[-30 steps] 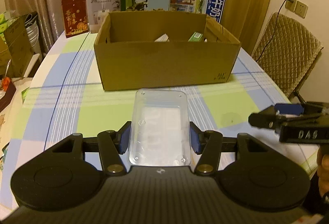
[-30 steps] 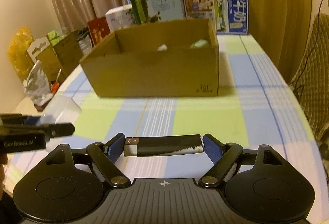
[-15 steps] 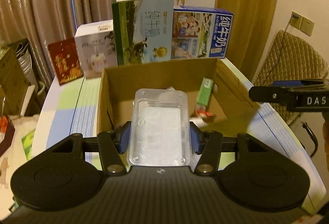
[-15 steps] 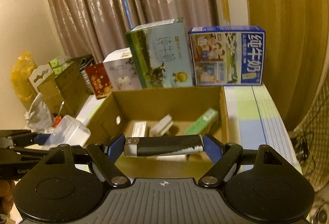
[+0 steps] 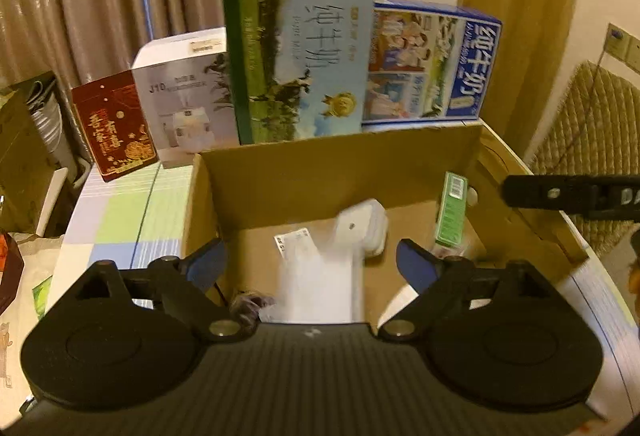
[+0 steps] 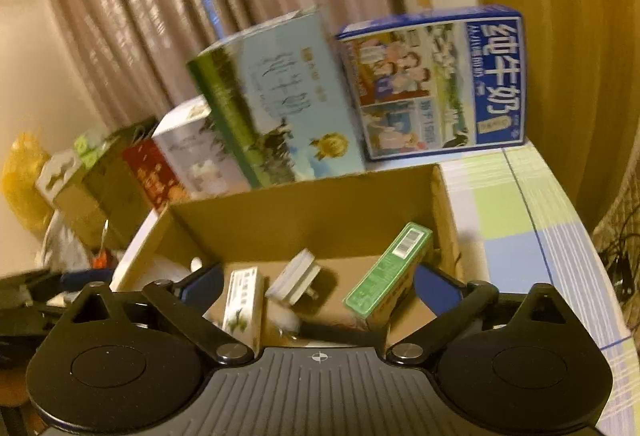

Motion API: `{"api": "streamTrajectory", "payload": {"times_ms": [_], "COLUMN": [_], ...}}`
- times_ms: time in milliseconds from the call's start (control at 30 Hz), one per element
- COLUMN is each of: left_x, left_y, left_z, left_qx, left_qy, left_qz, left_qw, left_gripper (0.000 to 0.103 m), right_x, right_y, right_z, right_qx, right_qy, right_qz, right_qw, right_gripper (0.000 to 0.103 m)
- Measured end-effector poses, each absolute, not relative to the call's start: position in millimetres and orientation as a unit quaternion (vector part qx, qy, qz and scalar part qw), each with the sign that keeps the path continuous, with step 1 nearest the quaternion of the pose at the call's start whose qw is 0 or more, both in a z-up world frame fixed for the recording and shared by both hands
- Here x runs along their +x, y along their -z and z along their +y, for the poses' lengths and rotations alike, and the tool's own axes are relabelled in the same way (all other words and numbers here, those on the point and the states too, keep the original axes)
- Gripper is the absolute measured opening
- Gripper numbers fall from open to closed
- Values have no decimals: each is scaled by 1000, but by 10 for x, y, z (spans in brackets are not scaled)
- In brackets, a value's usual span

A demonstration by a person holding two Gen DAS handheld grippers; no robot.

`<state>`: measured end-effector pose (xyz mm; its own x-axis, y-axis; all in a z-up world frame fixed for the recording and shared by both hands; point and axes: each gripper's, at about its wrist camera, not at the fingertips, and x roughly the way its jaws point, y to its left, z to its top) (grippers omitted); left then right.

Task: Organize objects

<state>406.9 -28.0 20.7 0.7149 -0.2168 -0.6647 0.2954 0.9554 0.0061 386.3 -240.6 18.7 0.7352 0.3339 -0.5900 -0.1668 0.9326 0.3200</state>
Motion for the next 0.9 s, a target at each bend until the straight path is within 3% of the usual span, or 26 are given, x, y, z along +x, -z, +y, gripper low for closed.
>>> {"api": "streamTrajectory", "payload": {"times_ms": [333, 900], "left_x": [3703, 2410], "left_y": [-337, -708], "left_z": [-197, -100], "left_qx": [56, 26], "left_qy": [133, 111], "left_qz": [338, 335], "left_qw": [930, 935], "left_gripper": [101, 102], "right_x": [3537, 2259], "right_y": [-264, -566], "right_z": [-2514, -2453], "right_qx": [110, 88], "right_qy": [-128, -134], "right_qz": [348, 367], "right_qw": [922, 916], "right_gripper": [101, 101]}}
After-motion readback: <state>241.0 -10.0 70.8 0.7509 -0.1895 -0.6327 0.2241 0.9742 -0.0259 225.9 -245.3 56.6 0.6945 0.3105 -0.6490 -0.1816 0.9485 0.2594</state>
